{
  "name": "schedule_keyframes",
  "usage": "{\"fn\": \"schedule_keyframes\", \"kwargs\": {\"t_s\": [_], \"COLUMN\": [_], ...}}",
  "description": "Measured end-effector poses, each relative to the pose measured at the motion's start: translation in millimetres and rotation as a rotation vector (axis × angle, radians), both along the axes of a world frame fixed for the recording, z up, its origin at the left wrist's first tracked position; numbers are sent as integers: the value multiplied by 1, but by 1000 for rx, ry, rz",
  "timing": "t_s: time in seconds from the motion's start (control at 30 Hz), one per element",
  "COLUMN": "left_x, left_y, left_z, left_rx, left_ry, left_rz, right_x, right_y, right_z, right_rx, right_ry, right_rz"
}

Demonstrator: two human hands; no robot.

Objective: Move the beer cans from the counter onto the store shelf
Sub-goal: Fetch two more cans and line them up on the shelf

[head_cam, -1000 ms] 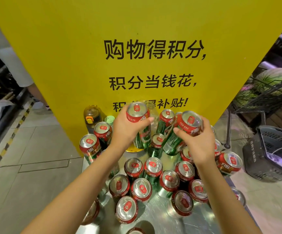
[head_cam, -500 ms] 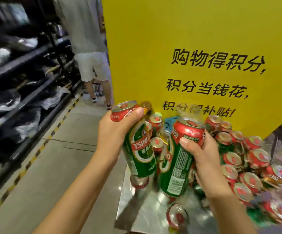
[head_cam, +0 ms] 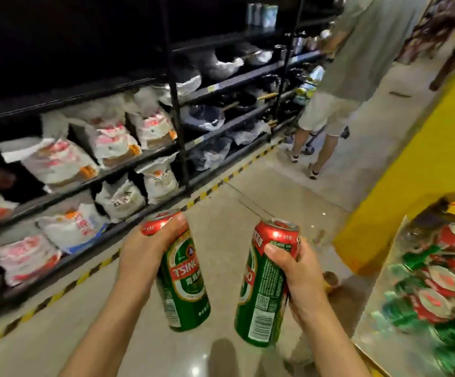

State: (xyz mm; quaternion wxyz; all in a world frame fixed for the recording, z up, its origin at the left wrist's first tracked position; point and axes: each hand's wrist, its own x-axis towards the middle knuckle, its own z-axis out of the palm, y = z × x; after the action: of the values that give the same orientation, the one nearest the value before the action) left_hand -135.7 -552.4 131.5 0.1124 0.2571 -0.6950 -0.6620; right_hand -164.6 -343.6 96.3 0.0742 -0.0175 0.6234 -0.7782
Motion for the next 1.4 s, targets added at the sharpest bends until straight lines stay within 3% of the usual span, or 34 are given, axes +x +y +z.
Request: {"fn": "schedule_keyframes", "kwargs": {"t_s": [0.27, 0.43, 0.97, 1.4], "left_x": [83, 96, -39, -57], "left_y": [-163, -221, -385, -558], "left_z": [-12, -8, 9, 3], "left_rx": [-36, -45, -16, -40], "left_ry": [-9, -5, 27, 44], "left_rz": [400, 517, 673, 915], "right_x": [6, -3, -181, -223], "right_y": [-194, -266, -469, -671], "right_z": [-14, -11, 5, 10], "right_rx": [33, 60, 142, 164], "right_ry": [-6, 9, 96, 151], "right_rz": [310, 478, 683, 895]}}
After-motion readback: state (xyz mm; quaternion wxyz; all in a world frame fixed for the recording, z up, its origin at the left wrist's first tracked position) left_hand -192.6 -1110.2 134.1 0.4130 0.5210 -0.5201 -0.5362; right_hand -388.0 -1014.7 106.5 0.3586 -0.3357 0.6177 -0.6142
